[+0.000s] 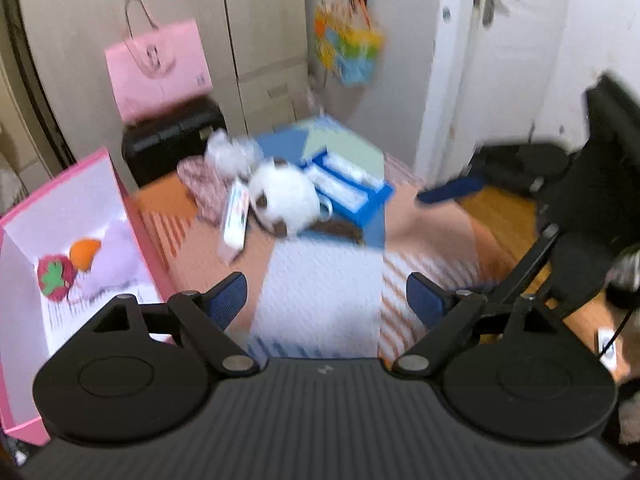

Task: Organize soft objects
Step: 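Move both tools back toward the panda plush and blue wipes pack, then close the left tool on the white panda plush and lift it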

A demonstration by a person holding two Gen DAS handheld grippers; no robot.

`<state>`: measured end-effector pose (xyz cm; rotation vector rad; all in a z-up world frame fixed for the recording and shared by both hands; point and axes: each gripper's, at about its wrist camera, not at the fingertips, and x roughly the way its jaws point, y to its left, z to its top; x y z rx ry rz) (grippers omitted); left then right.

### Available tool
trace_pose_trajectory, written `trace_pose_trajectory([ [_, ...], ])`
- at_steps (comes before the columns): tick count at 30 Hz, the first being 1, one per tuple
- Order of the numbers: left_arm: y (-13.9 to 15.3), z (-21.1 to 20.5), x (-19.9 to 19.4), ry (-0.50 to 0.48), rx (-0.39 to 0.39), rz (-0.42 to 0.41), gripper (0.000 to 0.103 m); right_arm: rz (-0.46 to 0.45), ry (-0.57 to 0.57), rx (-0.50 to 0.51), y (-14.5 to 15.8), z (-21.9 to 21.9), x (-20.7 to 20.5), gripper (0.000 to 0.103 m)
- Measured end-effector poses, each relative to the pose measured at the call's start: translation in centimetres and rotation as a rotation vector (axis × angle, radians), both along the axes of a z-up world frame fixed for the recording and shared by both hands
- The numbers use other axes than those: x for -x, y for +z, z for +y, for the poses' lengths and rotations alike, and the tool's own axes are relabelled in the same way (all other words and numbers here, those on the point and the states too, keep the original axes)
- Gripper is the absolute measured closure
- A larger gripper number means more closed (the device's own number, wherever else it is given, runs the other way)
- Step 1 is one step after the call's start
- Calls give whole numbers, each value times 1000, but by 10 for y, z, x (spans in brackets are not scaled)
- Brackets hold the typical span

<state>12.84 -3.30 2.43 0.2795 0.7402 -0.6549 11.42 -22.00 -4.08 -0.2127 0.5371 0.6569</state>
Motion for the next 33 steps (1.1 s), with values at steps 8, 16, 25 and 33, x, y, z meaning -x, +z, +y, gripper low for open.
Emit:
trace_pose_trajectory([
  [8, -24, -5, -34, 52, 177, 89, 18, -157, -102, -62, -27, 5, -28, 14],
  [16, -65, -10, -79, 158, 234, 127, 20, -110, -127, -77, -55, 13, -64, 14],
  [25, -94, -28, -111, 244, 299, 59, 21, -91, -128, 77, -67, 34, -96, 14],
  [33, -110, -35, -125, 277, 346, 75, 30, -41, -141, -28, -65, 26, -122, 22],
])
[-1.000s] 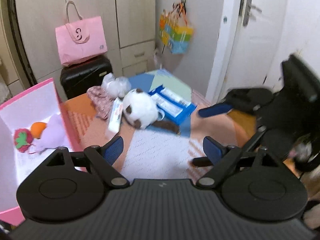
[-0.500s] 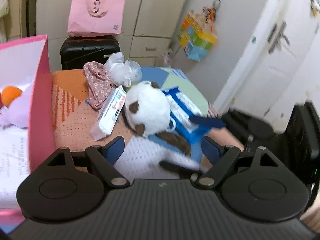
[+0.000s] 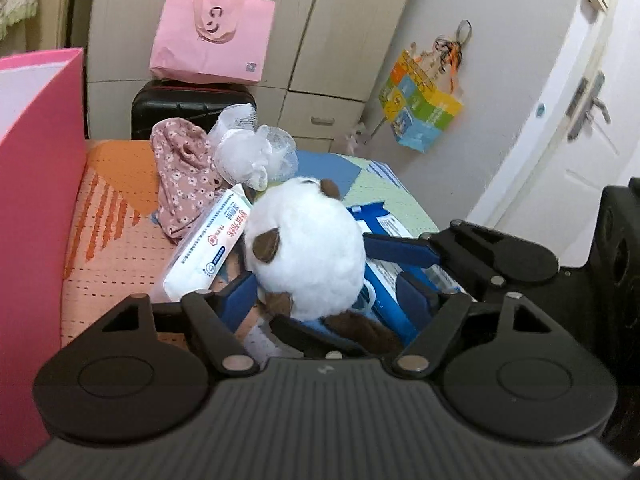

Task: Organize soft objects
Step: 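Close the left tool on the white panda plush and lift it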

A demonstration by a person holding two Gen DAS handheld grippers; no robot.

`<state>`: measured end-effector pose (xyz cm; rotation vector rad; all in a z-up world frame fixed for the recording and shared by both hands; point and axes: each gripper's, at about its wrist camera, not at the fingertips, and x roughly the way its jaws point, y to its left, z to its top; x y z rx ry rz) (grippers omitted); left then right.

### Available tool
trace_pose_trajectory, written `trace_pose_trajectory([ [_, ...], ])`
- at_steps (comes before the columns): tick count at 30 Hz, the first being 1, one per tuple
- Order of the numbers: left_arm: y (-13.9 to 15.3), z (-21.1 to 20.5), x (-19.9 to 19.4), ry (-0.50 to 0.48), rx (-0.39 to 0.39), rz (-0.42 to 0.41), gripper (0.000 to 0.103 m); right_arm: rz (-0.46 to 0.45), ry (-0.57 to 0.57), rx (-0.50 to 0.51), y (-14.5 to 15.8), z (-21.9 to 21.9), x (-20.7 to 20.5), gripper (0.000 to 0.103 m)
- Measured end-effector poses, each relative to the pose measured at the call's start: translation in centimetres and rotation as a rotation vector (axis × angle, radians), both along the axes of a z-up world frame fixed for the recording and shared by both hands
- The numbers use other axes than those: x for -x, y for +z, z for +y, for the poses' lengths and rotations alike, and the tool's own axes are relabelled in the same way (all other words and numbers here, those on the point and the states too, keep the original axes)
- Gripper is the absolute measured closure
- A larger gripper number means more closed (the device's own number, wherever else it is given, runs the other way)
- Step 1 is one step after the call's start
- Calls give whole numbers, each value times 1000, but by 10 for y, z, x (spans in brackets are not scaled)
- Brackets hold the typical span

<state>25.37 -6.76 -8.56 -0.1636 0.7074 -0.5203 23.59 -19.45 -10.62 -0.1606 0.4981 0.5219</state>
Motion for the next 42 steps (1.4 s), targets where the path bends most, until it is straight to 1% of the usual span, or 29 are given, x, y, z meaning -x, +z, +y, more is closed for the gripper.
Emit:
trace_pose_trajectory([
  [2, -2, 2, -1, 15, 14, 3, 34, 6, 13, -8, -2, 1, -3, 25],
  [5, -8, 1, 0, 24, 24, -31, 34, 3, 13, -3, -5, 3, -6, 30],
  [7, -9, 1, 3, 28, 31, -38, 34, -11, 7, 5, -6, 5, -4, 32],
  [9, -10, 2, 4, 37, 33, -42, 37, -21, 1, 14, -6, 7, -2, 36],
  [11, -11, 1, 5, 49, 28, -38, 41, -36, -5, 33, -6, 9, 2, 38],
  [13, -10, 2, 7, 41, 19, -28, 45, -53, -17, 62, -6, 13, 5, 41],
  [17, -4, 4, 12, 38, 28, -44, 46, -78, -67, 52, 0, 20, 18, 41],
  [19, -4, 6, 15, 21, 31, -44, 46, -103, -75, 84, 0, 24, 25, 41],
  [20, -4, 7, 16, 7, 30, -44, 46, -102, -82, 81, 0, 23, 28, 41],
  [22, -3, 7, 19, -9, 22, -46, 46, -69, -91, 33, 1, 18, 31, 41],
  [24, -2, 6, 25, -17, 10, -49, 46, -56, -96, 14, 2, 17, 34, 40],
  [31, 7, 7, 46, -35, -8, -52, 46, -65, -137, -11, 6, 22, 59, 38],
  [42, 23, 10, 77, -64, -42, -39, 46, -47, -145, -26, 16, 24, 89, 37],
])
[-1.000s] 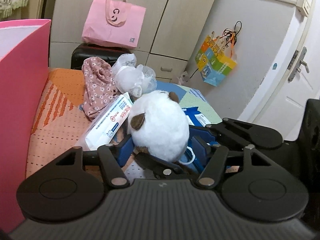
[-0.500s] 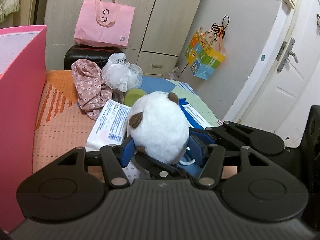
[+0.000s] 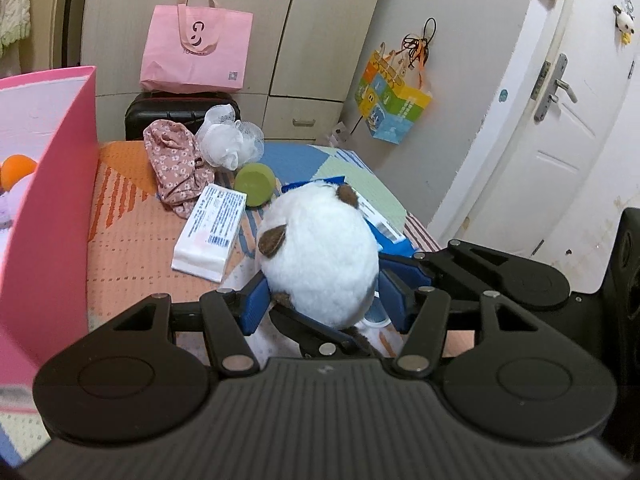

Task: Organize soft objects
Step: 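Close the left tool on the white panda plush and lift it, then carry the panda plush in the left tool over the pink box and release it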

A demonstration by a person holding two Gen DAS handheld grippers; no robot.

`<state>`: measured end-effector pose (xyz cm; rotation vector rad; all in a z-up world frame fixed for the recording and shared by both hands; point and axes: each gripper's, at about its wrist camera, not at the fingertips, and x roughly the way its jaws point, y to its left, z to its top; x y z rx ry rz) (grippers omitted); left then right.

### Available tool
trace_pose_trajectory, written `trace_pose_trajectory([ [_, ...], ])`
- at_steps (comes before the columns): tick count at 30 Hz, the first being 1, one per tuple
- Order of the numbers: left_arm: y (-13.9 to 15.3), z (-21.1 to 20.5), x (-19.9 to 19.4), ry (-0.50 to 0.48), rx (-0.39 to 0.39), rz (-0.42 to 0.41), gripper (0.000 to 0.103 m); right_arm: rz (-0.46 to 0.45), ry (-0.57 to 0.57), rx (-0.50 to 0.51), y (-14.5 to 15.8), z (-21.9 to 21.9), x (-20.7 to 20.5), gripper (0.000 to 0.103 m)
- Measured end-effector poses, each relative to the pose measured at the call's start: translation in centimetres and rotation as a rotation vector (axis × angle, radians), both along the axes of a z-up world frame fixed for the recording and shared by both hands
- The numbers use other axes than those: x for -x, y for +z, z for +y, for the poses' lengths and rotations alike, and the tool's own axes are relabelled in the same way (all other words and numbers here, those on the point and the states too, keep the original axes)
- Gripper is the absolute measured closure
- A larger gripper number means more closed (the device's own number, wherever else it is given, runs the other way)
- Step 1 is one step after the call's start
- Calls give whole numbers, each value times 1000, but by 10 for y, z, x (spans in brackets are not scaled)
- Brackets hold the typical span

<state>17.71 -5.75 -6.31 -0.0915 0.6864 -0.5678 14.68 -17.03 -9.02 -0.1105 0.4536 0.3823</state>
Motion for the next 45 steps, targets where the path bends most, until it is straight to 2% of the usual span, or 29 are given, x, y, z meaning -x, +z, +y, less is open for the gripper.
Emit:
trace_pose_trajectory([
  [4, 4, 5, 12, -7, -9, 26, 46, 13, 10, 3, 4, 5, 13, 36],
  [8, 10, 11, 16, -51, -28, 65, 51, 43, -4, -5, 8, 8, 23, 34],
  [11, 12, 16, 17, -78, -28, 110, 51, 40, 9, 17, 12, 11, 30, 35],
  [15, 22, 23, 23, -107, -40, 128, 51, 53, 29, 25, 22, 13, 37, 37],
  [22, 54, 42, 42, -137, -46, 109, 51, 18, 113, 81, 57, 23, 57, 38],
  [34, 98, 89, 58, -88, -35, 178, 51, 61, 245, 96, 112, 59, 69, 37],
  [45, 131, 134, 52, 23, 68, 39, 50, -36, 294, 60, 151, 90, 46, 37],
])
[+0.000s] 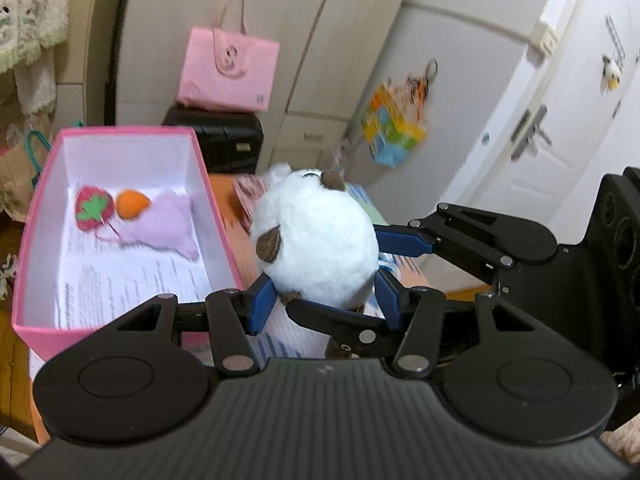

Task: Organize soft objects
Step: 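Carry the panda plush in the left tool over the pink box and release it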

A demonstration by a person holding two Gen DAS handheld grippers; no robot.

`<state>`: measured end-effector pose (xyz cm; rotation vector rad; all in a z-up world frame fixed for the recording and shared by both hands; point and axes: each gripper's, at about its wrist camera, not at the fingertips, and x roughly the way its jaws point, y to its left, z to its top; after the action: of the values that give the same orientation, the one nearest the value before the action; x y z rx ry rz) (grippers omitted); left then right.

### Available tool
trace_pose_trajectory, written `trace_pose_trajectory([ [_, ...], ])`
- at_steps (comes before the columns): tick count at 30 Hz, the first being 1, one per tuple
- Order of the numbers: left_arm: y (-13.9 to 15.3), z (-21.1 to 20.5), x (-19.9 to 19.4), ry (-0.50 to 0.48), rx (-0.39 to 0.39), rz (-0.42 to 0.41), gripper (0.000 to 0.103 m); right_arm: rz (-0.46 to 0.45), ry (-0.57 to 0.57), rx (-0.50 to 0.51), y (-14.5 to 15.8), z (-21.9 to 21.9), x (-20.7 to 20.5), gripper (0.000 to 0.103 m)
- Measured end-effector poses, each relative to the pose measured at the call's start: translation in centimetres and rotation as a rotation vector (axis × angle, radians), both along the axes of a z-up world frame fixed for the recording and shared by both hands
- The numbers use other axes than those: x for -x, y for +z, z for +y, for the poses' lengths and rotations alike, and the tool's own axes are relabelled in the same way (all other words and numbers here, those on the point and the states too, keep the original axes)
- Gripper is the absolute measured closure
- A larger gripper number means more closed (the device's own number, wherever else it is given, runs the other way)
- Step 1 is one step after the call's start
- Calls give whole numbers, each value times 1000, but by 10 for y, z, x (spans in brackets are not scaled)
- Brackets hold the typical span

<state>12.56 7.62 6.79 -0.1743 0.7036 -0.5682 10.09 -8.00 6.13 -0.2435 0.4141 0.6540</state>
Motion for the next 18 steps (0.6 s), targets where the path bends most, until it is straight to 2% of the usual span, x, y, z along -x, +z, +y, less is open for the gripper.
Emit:
trace_pose_trajectory([
  [8, 19, 27, -18, 105, 18, -118, 50, -6, 61, -73, 18, 20, -43, 37],
  [11, 15, 40, -35, 132, 36, -106, 50, 20, 76, -93, 14, 29, -63, 36],
  [18, -13, 65, -79, 206, 52, -24, 50, 115, 126, -74, -11, 56, -115, 36],
])
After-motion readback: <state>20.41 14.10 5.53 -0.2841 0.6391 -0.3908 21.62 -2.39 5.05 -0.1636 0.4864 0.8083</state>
